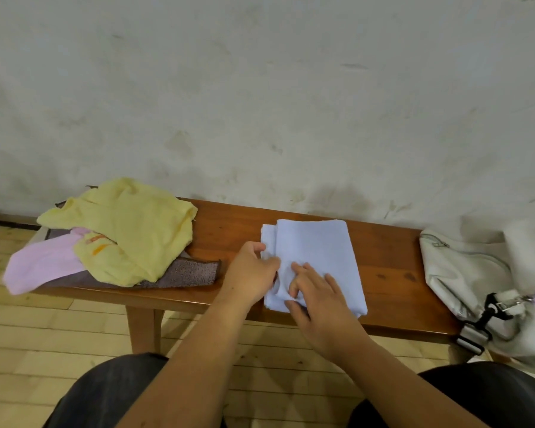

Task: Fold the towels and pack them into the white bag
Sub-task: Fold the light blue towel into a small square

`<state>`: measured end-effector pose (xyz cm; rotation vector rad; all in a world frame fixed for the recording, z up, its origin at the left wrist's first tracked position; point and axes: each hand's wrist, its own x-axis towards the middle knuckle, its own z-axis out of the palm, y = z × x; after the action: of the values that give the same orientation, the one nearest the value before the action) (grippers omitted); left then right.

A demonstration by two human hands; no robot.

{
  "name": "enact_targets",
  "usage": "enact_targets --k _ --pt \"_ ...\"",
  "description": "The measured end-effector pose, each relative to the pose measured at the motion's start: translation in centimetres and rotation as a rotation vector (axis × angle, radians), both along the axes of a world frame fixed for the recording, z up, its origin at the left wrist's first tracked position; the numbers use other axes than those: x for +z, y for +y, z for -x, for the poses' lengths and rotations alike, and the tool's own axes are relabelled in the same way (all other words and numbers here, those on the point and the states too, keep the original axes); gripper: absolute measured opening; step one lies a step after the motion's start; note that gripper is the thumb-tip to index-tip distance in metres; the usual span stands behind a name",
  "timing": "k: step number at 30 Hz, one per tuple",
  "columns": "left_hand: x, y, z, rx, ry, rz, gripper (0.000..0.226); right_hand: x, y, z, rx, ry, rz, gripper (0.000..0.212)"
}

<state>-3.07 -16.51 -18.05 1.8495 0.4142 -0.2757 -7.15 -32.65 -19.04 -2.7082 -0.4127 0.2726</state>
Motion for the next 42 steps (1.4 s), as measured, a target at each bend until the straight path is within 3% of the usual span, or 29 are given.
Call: enact_targets --k 8,15,21,23,26,31,36,39,42 --pt "0.2 -1.7 -0.6 0.041 -0.108 -0.026 0.049 1.1 0.1 0.4 -0.035 0.026 -0.224 0.008" --pt "0.3 -1.4 -1.0 0.086 -0.246 0.019 0.030 0.9 -0.8 0.6 0.064 0.032 -0.129 0.006" --pt "0.3 -1.2 -1.1 0.056 -0.247 -0.005 0.034 0.9 -2.3 -0.7 -0.135 -0.059 -0.023 0.028" --pt "0.1 -1.2 -1.2 0.045 -0.222 -0.023 0.037 0.4 -2.9 -1.0 -0.136 -0.024 0.066 0.042" --pt "0.3 -1.2 -1.3 0.051 -0.225 -0.027 0.039 0.0 -3.4 -1.1 -0.116 0.005 0.092 0.048" --pt "-0.2 -0.9 -1.5 0.076 -0.184 -0.100 0.041 0.1 -3.5 -1.6 -0.355 -0.015 -0.187 0.050" --pt "-1.1 -0.9 -1.4 -0.051 -0.110 -0.227 0.051 1.8 -3.7 -4.0 -0.661 0.239 -0.424 0.072" --pt "-1.2 -0.8 -1.2 -0.106 -0.115 -0.300 0.055 2.1 -3.8 -5.1 -0.769 0.462 -0.611 0.062" --pt "-1.1 -0.6 -0.8 -0.141 -0.132 -0.334 0.056 2.7 -3.8 -5.2 -0.798 0.558 -0.734 0.046"
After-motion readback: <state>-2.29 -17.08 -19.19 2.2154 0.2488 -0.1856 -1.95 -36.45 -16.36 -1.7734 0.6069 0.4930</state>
